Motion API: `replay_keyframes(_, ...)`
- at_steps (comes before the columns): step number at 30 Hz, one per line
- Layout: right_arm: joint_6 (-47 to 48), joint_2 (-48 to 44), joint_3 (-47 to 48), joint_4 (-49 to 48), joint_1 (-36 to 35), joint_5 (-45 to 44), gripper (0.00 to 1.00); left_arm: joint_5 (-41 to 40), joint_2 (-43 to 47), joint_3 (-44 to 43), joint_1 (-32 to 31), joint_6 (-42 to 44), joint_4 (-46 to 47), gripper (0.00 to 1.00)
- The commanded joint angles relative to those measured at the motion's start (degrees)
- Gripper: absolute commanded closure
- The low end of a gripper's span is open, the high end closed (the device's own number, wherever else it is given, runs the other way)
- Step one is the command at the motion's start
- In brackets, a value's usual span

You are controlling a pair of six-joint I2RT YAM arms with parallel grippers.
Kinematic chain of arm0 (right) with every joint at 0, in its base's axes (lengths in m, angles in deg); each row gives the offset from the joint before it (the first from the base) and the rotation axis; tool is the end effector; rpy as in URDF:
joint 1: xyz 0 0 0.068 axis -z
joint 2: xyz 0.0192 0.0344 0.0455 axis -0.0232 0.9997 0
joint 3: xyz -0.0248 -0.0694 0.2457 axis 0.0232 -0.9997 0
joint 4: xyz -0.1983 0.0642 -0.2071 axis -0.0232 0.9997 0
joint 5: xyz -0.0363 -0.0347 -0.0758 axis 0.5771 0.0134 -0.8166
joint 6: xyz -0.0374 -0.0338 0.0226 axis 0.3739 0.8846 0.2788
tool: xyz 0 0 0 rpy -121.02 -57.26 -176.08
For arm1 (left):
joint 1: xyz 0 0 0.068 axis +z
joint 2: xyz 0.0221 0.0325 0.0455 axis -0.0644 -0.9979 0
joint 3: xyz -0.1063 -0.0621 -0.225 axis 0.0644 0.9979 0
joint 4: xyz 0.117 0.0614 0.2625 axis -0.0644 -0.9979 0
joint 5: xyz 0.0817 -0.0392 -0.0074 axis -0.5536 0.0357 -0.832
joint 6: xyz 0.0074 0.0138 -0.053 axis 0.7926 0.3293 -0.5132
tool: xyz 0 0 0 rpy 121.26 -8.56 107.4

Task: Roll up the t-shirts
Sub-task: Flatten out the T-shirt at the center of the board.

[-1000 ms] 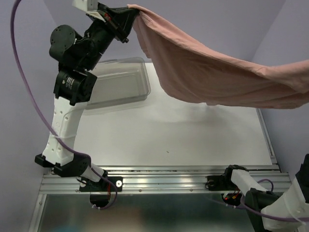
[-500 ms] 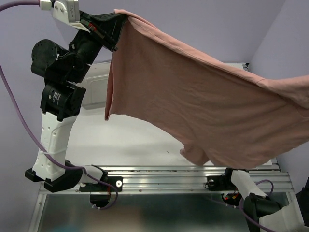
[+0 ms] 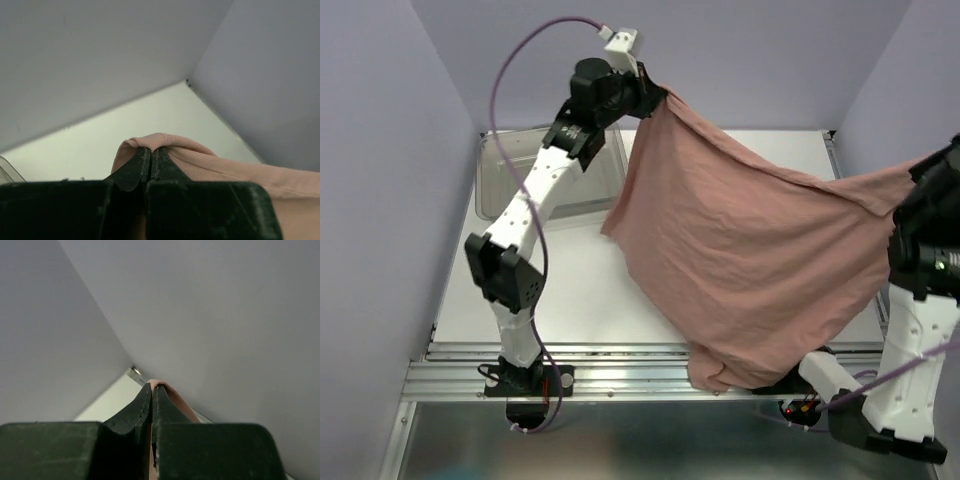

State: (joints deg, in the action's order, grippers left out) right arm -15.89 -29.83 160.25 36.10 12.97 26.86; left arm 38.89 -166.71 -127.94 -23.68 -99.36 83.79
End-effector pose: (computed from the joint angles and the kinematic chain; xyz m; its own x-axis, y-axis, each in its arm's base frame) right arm 0.1290 -0.0481 0.5687 0.3130 0.1252 -0.9415 0.6576 0.6867 0.3099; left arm 0.3750 -0.2063 0.5116 0.0077 -0.2574 -0.9663 0.7108 0.6811 -0.1758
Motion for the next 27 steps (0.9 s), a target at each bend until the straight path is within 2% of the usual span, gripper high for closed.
replay_keyframes(1, 1.0, 5.0, -8.6, -5.3, -0.2, -3.0, 0.99, 2.8, -8.2, -3.3, -0.3, 0.1, 0.7, 1.0)
replay_keyframes(3, 0.3, 8.1, -11.6, -7.0, -0.2, -1.9, 0.99, 3.5, -14.6, -6.7, -0.3, 0.5, -0.4, 1.0)
replay_keyframes(6, -0.3, 15.6, -16.5, -10.1, -0.2, -0.4, 0.99, 4.5, -21.6, -12.6, -0.3, 0.7, -1.5, 1.0)
replay_keyframes(7, -0.5, 20.1, -17.5, -10.7, -0.2, -0.1, 0.99, 4.5, -26.5, -14.8, -0.4, 0.7, -2.8, 1.0)
replay_keyframes(9, -0.9, 24.1, -18.2, -13.1, -0.2, -0.6, 0.99, 4.3, -31.3, -21.2, -0.1, 0.7, -3.8, 1.0)
replay_keyframes(13, 0.2, 33.0, -17.3, -17.0, 0.8, -0.1, 0.99, 4.2, -41.8, -28.2, 1.0, -0.4, -2.9, 1.0)
replay_keyframes(19, 2.1, 43.3, -11.1, -18.6, 2.7, 0.0, 0.99, 5.1, -44.7, -27.4, 4.3, -3.0, 2.7, 1.0)
replay_keyframes(23, 2.1, 46.6, -8.0, -19.2, 3.8, 0.0, 0.99, 5.3, -44.4, -27.5, 5.5, -3.6, 4.1, 1.0)
replay_keyframes(27, 0.4, 45.9, -7.7, -19.4, 3.8, 1.3, 0.99, 5.1, -43.9, -27.3, 6.3, -3.9, 5.6, 1.0)
